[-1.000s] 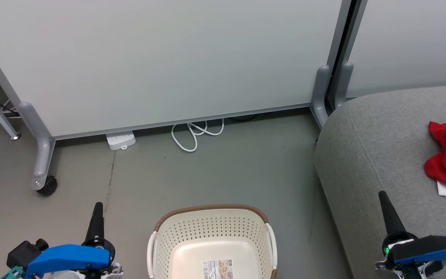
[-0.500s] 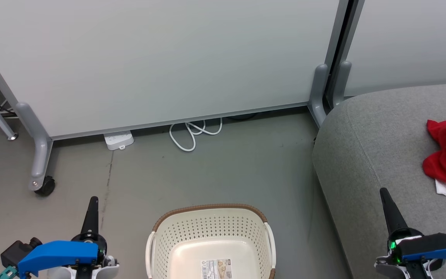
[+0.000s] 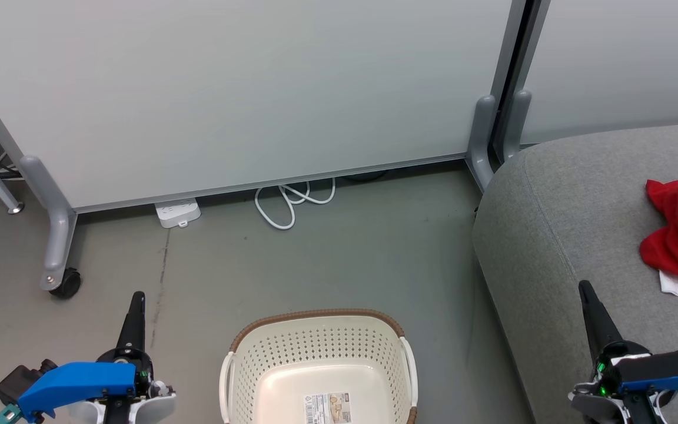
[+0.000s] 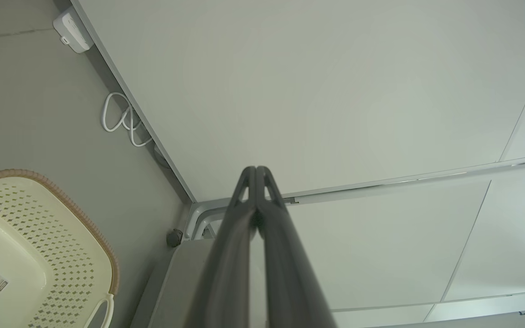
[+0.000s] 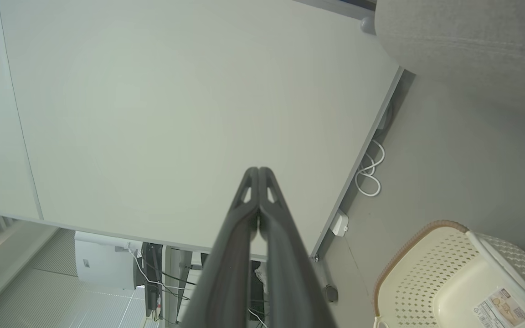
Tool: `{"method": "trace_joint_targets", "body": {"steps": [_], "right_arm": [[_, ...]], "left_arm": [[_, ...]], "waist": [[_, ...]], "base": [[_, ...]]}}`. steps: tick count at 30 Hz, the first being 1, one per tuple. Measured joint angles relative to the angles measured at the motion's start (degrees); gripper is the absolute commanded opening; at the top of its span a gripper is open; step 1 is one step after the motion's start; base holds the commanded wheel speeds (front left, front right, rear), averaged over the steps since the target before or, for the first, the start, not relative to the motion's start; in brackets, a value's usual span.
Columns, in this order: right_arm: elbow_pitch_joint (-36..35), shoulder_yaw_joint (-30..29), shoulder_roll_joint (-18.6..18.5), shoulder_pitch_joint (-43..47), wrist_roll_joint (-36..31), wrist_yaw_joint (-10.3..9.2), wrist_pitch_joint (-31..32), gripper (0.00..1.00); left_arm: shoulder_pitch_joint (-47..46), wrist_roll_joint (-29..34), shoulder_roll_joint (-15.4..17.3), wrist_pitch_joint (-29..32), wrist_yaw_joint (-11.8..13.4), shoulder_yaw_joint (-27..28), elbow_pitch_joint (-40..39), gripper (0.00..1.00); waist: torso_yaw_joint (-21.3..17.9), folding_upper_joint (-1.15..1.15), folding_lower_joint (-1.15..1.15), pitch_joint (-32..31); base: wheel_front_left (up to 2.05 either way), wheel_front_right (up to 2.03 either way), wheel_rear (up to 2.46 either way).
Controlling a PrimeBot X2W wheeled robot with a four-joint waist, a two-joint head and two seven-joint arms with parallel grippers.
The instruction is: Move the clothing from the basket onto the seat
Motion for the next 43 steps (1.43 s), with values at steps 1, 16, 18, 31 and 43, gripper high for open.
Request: {"method": "trace_joint_targets", "body": {"steps": [1,16,18,31,43], "right_arm": [[0.0,0.0,0.0,0.0,0.5,0.0,0.0,0.0],[0.2,-0.2,0.0,-0.9,7.6,0.0,1.1,0.0],[0.2,-0.2,-0.1,-1.0,8.5,0.0,1.3,0.0],[0.3,-0.4,-0.1,-1.3,13.5,0.0,1.9,0.0],[0.3,-0.4,-0.1,-1.3,13.5,0.0,1.9,0.0]], "left_arm": [[0.0,-0.4,0.0,0.1,0.0,0.1,-0.1,0.0],[-0.6,-6.4,-0.2,1.9,0.0,1.5,-1.1,0.0],[-0.7,-7.0,-0.3,2.1,0.0,1.7,-1.3,0.0],[-1.0,-11.3,-0.5,3.2,0.0,2.8,-1.9,0.0],[-1.1,-11.3,-0.5,3.2,0.0,2.8,-1.9,0.0]], "waist": [[0.0,0.0,0.0,0.0],[-0.4,0.0,0.0,0.2],[-0.5,0.0,0.0,0.2],[-0.8,0.0,0.0,0.4],[-0.8,0.0,0.0,0.4]], "base": [[0.0,0.0,0.0],[0.0,0.0,0.0],[0.0,0.0,0.0],[0.0,0.0,0.0],[0.0,0.0,0.0]]}}
